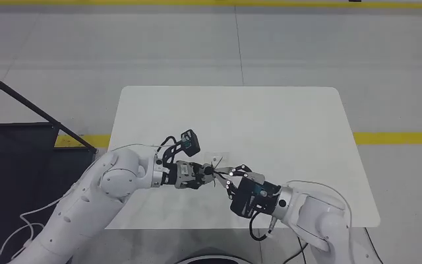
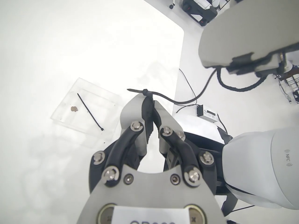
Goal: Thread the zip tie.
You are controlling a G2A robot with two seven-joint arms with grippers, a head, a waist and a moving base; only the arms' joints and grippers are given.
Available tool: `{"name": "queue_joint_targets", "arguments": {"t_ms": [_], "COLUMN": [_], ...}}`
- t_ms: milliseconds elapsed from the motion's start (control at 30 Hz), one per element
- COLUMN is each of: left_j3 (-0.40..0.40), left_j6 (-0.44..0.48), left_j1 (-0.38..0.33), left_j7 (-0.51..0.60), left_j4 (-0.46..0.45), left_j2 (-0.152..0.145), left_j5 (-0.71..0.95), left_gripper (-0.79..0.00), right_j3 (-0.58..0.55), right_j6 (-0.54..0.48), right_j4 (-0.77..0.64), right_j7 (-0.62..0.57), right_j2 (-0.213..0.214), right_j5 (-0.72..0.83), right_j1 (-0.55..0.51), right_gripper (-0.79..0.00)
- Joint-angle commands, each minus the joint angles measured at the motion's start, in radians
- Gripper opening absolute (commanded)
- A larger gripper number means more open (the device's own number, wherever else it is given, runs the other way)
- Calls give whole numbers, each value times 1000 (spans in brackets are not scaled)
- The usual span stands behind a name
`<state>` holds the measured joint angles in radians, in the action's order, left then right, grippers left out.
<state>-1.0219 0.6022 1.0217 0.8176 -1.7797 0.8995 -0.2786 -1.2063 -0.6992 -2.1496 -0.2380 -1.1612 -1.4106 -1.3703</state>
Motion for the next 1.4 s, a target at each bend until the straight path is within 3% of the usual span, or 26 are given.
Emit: {"name": "queue_joint_targets", "arguments": {"t_ms": [0, 333, 367, 500, 567, 633, 733, 867, 1067, 1133, 1167, 1367], "left_j3": [-3, -27, -31, -53, -66, -75, -88, -106, -106, -105, -105, -99], "left_j6": [-4, -30, -32, -39, -47, -47, -47, -58, -61, -63, -74, -105], "left_j1": [1, 14, 16, 31, 44, 58, 75, 104, 107, 110, 114, 136], "left_j7": [-5, -52, -62, -124, -163, -191, -225, -289, -290, -290, -299, -333], "left_j4": [2, 7, 6, 2, -5, -13, -26, -47, -49, -52, -57, -87], "left_j2": [0, 2, 2, 3, 3, 3, 3, 3, 3, 4, 5, 10], "left_j5": [3, 16, 16, 5, -18, -37, -66, -122, -126, -135, -152, -213], "left_gripper": [-785, -785, -785, -785, -785, -785, -785, -785, -785, -785, -785, -785], "right_j3": [-3, -19, -21, -45, -59, -69, -76, -79, -79, -67, -51, 18], "right_j6": [-8, -37, -40, -66, -79, -94, -95, -77, -77, -33, -23, -61], "right_j4": [1, 3, 6, 59, 112, 148, 193, 197, 197, 215, 232, 357], "right_j7": [4, 35, 43, 29, -33, -108, -250, -295, -295, -285, -300, -375], "right_j2": [2, 9, 10, 13, 16, 19, 27, 29, 29, 27, 25, 20], "right_j5": [7, 39, 52, 177, 296, 407, 523, 531, 531, 557, 568, 686], "right_j1": [0, -5, -7, -9, 5, 34, 71, 76, 76, 76, 89, 208], "right_gripper": [-413, -366, -311, -262, -157, -132, 0, 0, 0, 0, -95, -379]}}
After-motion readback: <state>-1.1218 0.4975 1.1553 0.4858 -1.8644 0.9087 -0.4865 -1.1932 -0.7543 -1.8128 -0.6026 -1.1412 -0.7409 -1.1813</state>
